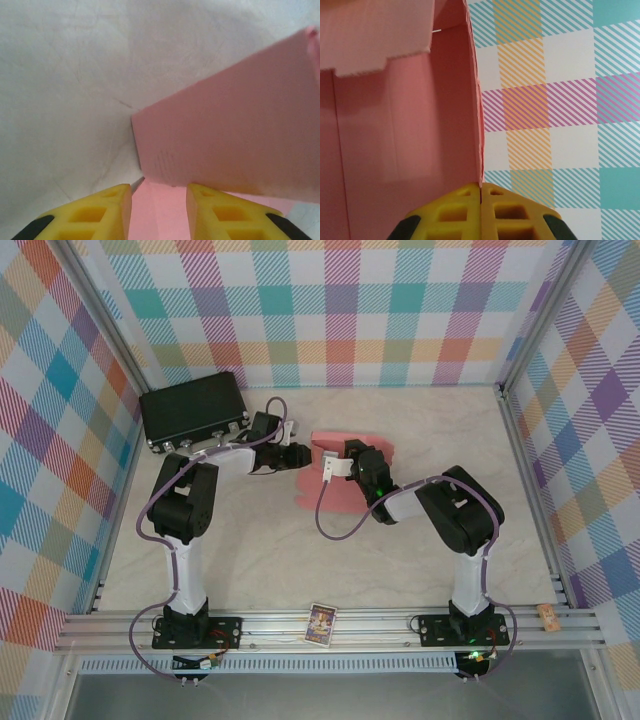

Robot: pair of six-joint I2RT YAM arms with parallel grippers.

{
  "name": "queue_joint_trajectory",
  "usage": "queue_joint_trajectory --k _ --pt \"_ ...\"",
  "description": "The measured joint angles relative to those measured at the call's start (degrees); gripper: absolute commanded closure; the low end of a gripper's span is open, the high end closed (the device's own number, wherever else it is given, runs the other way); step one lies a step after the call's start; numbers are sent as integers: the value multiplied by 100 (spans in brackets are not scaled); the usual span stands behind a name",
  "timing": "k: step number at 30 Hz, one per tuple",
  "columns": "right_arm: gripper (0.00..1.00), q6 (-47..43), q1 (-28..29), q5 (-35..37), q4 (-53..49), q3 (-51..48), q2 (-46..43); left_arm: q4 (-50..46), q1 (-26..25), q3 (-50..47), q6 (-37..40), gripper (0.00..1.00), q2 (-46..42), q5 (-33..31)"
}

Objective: Fold the paper box

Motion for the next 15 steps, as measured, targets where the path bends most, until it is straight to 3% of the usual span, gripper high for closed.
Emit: queue_joint_trajectory --k 15 --pt "100 2 0 2 -4 20 4 365 -37 -42 92 54 122 22"
